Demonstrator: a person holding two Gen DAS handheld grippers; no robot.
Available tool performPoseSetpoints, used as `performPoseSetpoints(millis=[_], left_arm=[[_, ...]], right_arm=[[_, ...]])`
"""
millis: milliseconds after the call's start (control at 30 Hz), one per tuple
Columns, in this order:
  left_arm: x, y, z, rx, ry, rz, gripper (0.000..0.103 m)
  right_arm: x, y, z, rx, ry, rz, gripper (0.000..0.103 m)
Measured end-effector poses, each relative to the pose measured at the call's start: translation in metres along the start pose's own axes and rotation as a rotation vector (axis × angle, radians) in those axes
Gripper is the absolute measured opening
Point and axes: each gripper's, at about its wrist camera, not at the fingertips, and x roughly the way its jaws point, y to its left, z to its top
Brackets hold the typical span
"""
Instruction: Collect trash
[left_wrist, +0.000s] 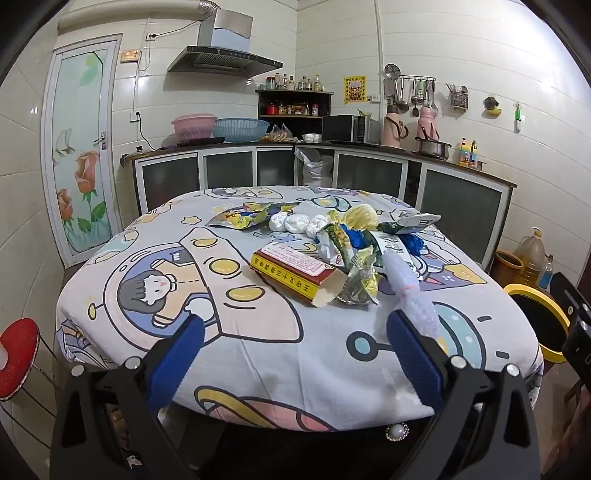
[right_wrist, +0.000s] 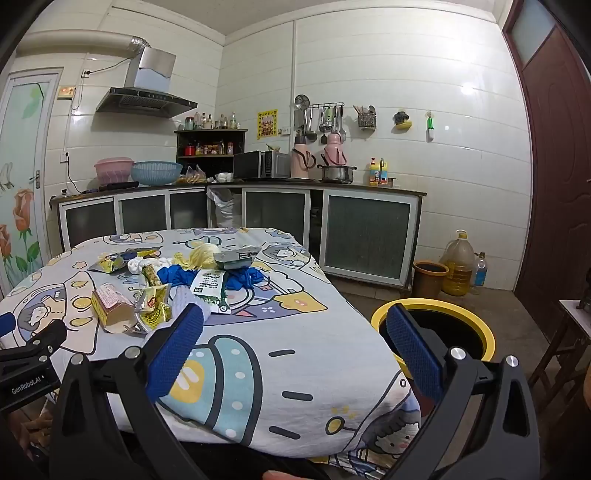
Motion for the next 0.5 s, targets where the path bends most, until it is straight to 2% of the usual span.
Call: performPoseSetpoints(millis=[500], left_arm=[[0.0003,-0.0002,0.0,0.002,0.002,0.001,0.095]], right_arm=[[0.0005,0.0003,0.0007,-0.002,0.013,0.003,0.096]])
